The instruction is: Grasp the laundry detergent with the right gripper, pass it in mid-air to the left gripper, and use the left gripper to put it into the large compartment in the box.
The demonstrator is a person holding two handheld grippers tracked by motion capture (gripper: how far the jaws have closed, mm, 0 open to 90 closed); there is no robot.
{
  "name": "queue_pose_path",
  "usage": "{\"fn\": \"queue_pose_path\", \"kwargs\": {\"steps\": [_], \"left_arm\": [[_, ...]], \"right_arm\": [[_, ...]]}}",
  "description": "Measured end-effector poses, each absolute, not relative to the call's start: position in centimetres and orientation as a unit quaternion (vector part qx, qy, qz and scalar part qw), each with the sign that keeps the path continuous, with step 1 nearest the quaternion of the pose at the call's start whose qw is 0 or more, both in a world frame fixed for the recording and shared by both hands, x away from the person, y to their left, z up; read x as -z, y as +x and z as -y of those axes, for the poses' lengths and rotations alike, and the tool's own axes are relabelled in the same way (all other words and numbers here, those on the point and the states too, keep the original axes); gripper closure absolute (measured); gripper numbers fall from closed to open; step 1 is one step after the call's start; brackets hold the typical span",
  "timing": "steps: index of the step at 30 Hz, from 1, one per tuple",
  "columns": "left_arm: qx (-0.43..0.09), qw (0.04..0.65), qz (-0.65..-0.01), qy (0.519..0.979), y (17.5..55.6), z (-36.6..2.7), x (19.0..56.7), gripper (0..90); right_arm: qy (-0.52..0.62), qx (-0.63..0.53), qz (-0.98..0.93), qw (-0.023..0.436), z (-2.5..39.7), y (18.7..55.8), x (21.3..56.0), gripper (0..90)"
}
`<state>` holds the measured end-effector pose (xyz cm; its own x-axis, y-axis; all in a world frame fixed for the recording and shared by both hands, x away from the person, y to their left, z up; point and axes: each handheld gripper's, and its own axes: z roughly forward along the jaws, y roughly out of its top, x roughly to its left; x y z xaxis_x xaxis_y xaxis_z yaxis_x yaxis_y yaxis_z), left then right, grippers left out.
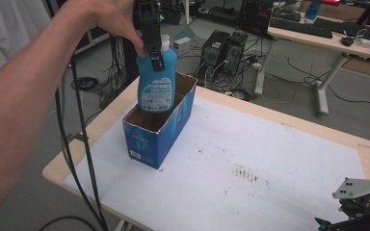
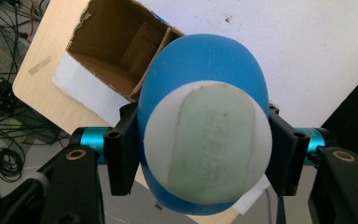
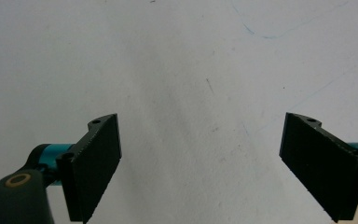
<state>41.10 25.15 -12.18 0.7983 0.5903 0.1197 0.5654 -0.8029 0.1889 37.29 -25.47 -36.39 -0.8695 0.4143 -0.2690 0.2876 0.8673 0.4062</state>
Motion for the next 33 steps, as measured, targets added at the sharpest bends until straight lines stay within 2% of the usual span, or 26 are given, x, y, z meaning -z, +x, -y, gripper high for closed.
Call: {"fn": "queue_pose_path", "kwargs": {"steps": [33], "left_arm": [[-0.067, 0.043, -0.239, 0.968, 42.4, -25.1, 23.1, 38.1]], "right_arm": [[0.187, -0.179, -0.950, 0.174, 25.3, 36.8, 37.5, 12.1]]}}
